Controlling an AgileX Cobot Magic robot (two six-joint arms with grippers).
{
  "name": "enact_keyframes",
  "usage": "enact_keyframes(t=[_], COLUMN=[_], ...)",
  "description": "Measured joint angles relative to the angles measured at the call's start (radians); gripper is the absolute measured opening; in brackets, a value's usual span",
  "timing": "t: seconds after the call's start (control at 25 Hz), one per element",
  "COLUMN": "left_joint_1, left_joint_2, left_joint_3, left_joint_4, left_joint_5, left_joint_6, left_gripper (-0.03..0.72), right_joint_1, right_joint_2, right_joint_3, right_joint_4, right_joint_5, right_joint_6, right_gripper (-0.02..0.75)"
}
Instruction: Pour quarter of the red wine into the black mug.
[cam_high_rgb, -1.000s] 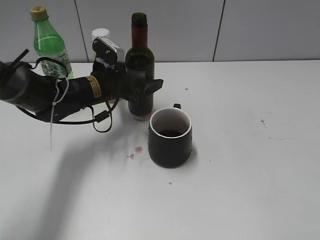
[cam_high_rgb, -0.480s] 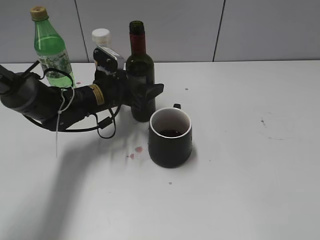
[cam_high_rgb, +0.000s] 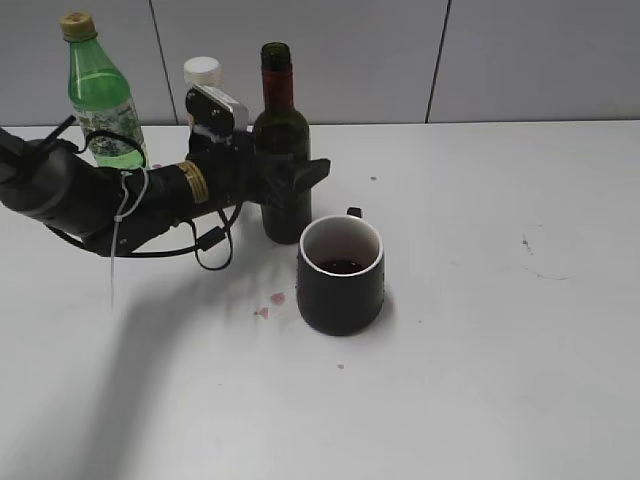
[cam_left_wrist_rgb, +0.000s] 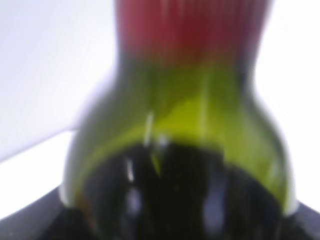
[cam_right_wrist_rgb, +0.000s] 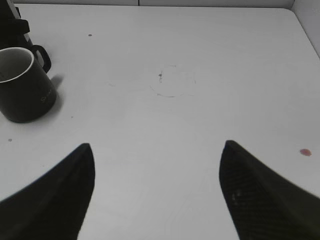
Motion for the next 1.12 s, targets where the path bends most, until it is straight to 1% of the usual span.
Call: enact_keyframes(t=[0.08, 0.16, 0.48, 0.68, 0.84, 0.92, 1.0, 1.12], left_joint_1=[0.002, 0.006, 0.016, 0.016, 0.016, 0.016, 0.016, 0.016], left_joint_2=[-0.027, -0.057, -0.196, -0.322, -0.446, -0.523, -0.601, -0.703], left_joint_3=[-0.005, -0.009, -0.009, -0.009, -0.001, 0.018, 0.039, 0.061], left_joint_4=[-0.006, -0.009, -0.013, -0.012, -0.008, -0.008, -0.008, -0.010], left_joint_5=[-0.010, -0.010, 0.006, 0.096, 0.202, 0.290, 0.402, 0.649], left_joint_6=[0.000, 0.000, 0.000, 0.000, 0.000, 0.000, 0.000, 0.000], left_gripper=[0.611, 0.627, 0.627, 0.621, 0.614, 0.609, 0.603, 0.596], right_joint_1=[0.000, 0.000, 0.000, 0.000, 0.000, 0.000, 0.000, 0.000], right_joint_2=[0.000, 0.000, 0.000, 0.000, 0.000, 0.000, 0.000, 0.000], right_joint_3=[0.000, 0.000, 0.000, 0.000, 0.000, 0.000, 0.000, 0.000], right_joint_4=[0.000, 0.000, 0.000, 0.000, 0.000, 0.000, 0.000, 0.000], right_joint_5=[0.000, 0.000, 0.000, 0.000, 0.000, 0.000, 0.000, 0.000], right_joint_6=[0.000, 0.001, 0.001, 0.000, 0.000, 0.000, 0.000, 0.001], right_gripper=[0.587, 0.586, 0.586, 0.586, 0.586, 0.586, 0.586, 0.586])
